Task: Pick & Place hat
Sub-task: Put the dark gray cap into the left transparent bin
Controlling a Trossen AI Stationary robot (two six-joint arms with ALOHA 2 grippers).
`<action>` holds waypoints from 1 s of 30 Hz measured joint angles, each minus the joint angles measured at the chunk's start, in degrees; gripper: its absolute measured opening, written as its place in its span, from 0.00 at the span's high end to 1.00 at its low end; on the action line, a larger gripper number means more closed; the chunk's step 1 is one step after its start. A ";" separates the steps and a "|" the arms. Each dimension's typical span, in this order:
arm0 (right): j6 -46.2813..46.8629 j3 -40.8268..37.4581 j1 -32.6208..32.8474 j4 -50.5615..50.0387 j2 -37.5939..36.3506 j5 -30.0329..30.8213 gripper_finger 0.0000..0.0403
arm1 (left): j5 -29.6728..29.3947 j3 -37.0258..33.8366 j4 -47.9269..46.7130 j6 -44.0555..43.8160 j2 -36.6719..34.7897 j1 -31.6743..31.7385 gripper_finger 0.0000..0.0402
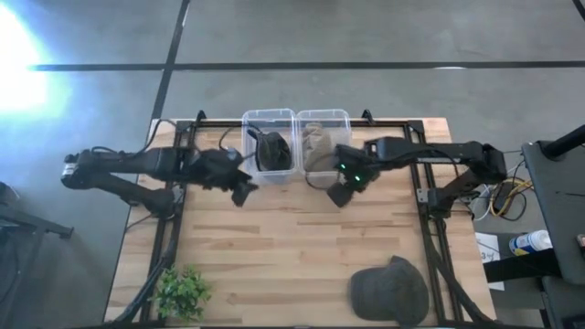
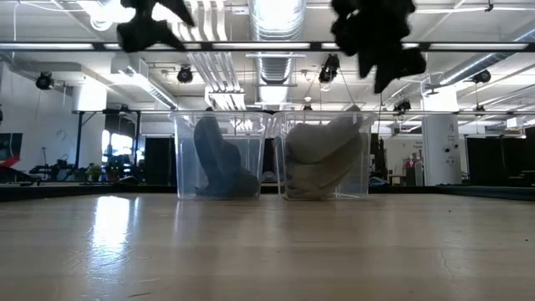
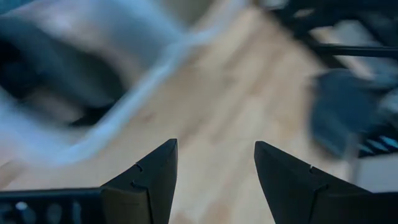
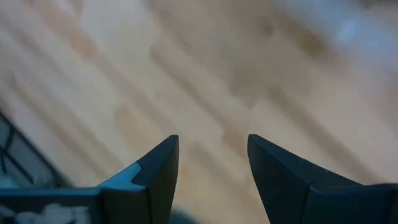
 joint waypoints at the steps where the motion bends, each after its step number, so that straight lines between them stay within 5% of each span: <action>1: 0.21 -0.06 1.32 -1.58 -0.93 -0.44 0.54 | -0.05 0.00 2.61 0.74 0.04 -2.04 0.49; 8: 10.12 -1.62 14.29 -10.70 -5.92 -5.42 0.54 | -0.99 0.00 15.38 4.41 1.82 -12.79 0.49; 18: 35.88 -6.07 38.58 -8.72 -6.37 -11.72 0.54 | -0.48 0.00 15.95 2.81 7.21 -15.45 0.49; 30: 60.00 -22.82 57.42 30.54 -3.18 -12.34 0.54 | 2.03 0.00 15.79 1.75 12.50 -17.77 0.49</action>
